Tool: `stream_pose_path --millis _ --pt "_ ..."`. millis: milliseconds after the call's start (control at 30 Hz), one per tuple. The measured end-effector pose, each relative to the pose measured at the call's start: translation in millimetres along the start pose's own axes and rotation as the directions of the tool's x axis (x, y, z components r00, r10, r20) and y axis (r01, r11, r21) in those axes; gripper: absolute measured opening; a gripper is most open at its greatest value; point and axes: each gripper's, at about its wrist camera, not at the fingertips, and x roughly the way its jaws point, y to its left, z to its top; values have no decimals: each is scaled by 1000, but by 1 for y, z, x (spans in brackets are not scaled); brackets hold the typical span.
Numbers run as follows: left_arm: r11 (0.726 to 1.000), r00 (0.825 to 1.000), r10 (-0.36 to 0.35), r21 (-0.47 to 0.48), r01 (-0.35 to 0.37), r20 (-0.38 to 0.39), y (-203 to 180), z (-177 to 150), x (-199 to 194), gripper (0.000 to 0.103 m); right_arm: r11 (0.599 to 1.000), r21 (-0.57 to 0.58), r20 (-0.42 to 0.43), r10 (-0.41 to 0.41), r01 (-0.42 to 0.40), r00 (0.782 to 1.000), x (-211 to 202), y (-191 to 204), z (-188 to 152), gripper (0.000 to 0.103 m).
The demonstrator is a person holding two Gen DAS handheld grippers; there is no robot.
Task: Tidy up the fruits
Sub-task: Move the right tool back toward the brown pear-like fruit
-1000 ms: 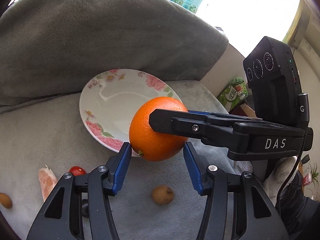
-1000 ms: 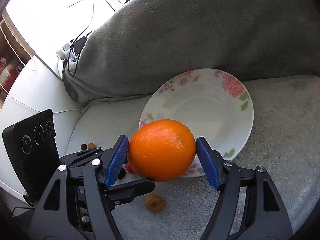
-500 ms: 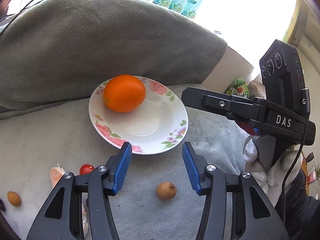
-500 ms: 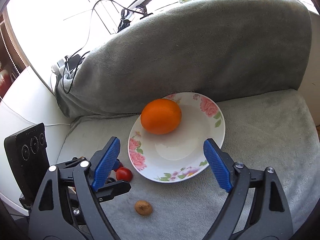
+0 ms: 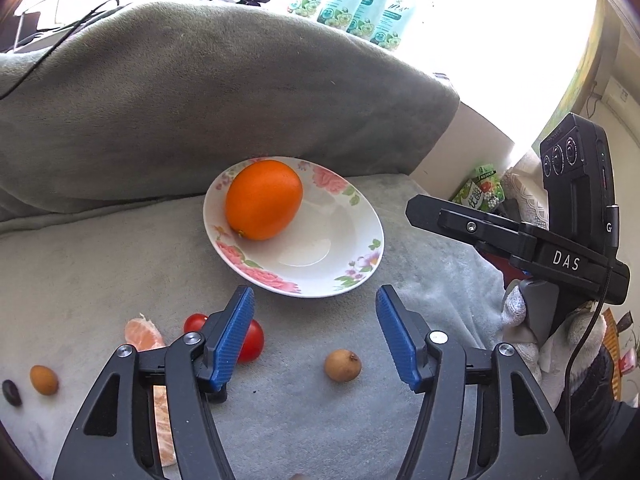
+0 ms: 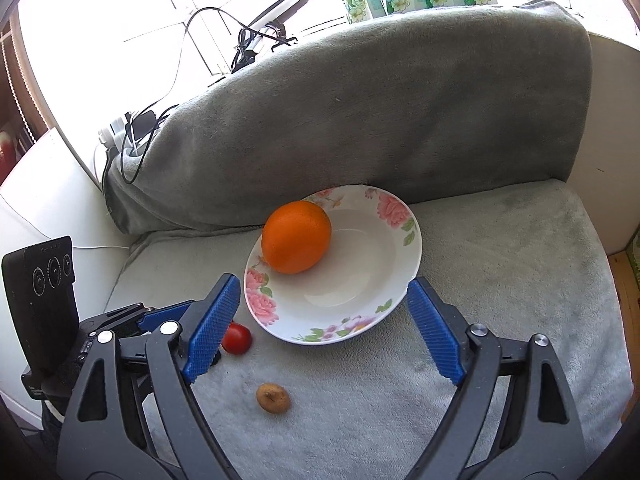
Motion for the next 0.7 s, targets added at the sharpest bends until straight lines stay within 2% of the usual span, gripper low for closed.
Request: stream_pose_path --millis 167,300,400,700 --pt "1000 1000 20 5 -20 15 1 -1 -7 68 1000 -5 10 -12 13 1000 -8 3 -5 88" --pt "998 998 55 12 -55 35 1 -6 -17 76 1000 -16 20 -22 22 1000 -14 7 -10 98" --pt "996 995 91 16 -92 49 2 -12 -25 81 999 -31 27 -29 30 999 -19 11 -14 98" --pt "988 985 153 14 -154 75 9 -31 -47 81 998 -57 20 -18 19 1000 -26 22 -26 98"
